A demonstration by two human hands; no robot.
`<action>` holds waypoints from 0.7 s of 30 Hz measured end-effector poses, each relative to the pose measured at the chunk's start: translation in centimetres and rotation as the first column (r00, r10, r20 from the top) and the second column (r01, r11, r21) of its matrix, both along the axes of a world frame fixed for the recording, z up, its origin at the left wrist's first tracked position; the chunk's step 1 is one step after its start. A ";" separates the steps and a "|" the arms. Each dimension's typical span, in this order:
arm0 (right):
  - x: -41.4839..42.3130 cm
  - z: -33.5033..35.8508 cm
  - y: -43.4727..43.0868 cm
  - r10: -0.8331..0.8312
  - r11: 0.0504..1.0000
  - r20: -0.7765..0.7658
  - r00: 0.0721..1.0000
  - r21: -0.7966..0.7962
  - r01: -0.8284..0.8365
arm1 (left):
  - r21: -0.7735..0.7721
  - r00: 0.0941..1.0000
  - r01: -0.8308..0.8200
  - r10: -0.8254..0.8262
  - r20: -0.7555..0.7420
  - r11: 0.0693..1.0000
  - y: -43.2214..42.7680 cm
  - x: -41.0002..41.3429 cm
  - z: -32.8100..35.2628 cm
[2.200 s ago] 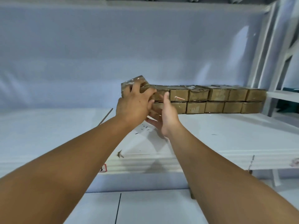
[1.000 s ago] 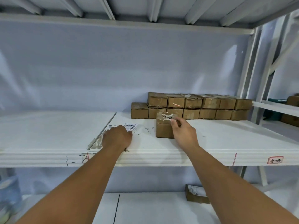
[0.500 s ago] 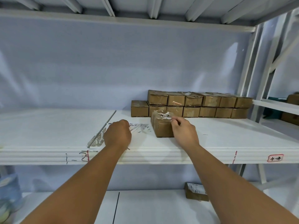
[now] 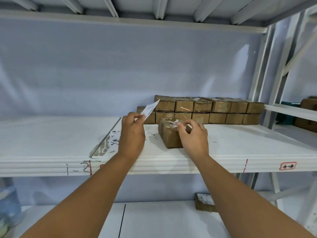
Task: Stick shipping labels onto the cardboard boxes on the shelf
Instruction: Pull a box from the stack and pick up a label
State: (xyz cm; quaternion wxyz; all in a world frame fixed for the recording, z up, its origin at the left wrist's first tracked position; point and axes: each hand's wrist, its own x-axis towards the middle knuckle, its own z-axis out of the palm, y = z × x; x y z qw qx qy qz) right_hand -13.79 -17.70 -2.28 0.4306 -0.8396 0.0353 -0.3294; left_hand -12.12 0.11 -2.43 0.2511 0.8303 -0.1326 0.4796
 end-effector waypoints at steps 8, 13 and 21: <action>-0.4 0.6 -0.5 0.193 0.887 0.083 0.978 0.412 -0.210 | 0.367 0.995 0.056 -0.021 -0.099 0.928 -3.1 -1.2 0.0; -0.1 0.6 -1.5 0.191 0.785 0.081 0.978 0.586 -0.202 | 0.555 0.970 0.190 -0.066 -0.235 0.810 -3.7 -1.6 0.1; -0.7 1.4 -1.7 0.199 0.721 0.177 0.964 0.640 -0.266 | -0.712 0.641 0.356 -0.713 -0.285 0.605 -1.9 -0.1 0.8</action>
